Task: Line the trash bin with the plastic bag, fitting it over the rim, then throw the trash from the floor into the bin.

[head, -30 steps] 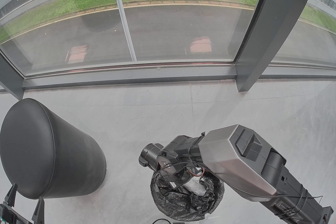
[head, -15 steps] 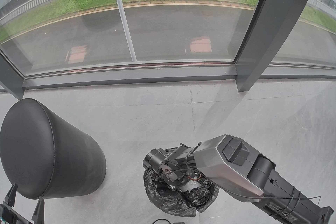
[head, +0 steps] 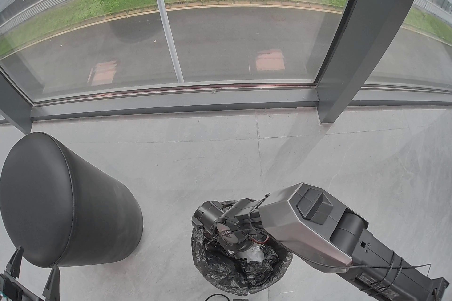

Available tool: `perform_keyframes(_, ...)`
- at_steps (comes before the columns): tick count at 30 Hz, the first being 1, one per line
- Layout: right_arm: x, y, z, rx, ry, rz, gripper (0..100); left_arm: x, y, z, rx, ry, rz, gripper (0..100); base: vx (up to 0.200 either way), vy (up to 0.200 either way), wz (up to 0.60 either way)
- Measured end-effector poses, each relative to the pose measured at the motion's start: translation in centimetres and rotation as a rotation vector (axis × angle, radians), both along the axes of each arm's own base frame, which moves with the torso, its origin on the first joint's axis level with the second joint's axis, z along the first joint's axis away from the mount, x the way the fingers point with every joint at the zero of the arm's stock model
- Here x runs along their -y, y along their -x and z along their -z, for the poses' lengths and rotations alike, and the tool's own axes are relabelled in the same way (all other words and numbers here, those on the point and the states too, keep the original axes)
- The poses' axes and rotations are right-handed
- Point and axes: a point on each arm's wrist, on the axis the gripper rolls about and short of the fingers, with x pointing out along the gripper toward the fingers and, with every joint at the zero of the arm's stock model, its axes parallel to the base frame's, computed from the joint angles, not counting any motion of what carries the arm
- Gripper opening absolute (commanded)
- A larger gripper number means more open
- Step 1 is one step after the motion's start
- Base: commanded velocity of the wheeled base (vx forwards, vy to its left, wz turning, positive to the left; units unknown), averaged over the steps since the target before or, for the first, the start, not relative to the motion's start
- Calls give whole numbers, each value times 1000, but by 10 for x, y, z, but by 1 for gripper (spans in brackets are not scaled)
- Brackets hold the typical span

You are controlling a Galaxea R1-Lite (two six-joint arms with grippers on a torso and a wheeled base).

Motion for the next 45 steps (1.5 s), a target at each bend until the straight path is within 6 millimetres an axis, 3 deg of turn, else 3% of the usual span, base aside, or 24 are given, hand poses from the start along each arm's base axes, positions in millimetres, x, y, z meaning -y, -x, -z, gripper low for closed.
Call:
perform_keyframes(8,0,8,-16,-29,40,-24,0,0,0,0,0,0,0,100,0,0,0)
perform_keyframes(19,0,52,-37,-173,164,44,0,0,0,0,0,0,0,100,0,0,0)
perform_keyframes(25,-1,66,-20,-226,214,65,0,0,0,0,0,0,0,100,0,0,0)
perform_keyframes(30,1,67,6,-243,239,76,0,0,0,0,0,0,0,100,0,0,0)
perform_keyframes(36,9,58,34,-250,236,108,0,0,0,0,0,0,0,100,0,0,0)
perform_keyframes(45,24,44,47,-269,245,155,0,0,0,0,0,0,0,100,0,0,0)
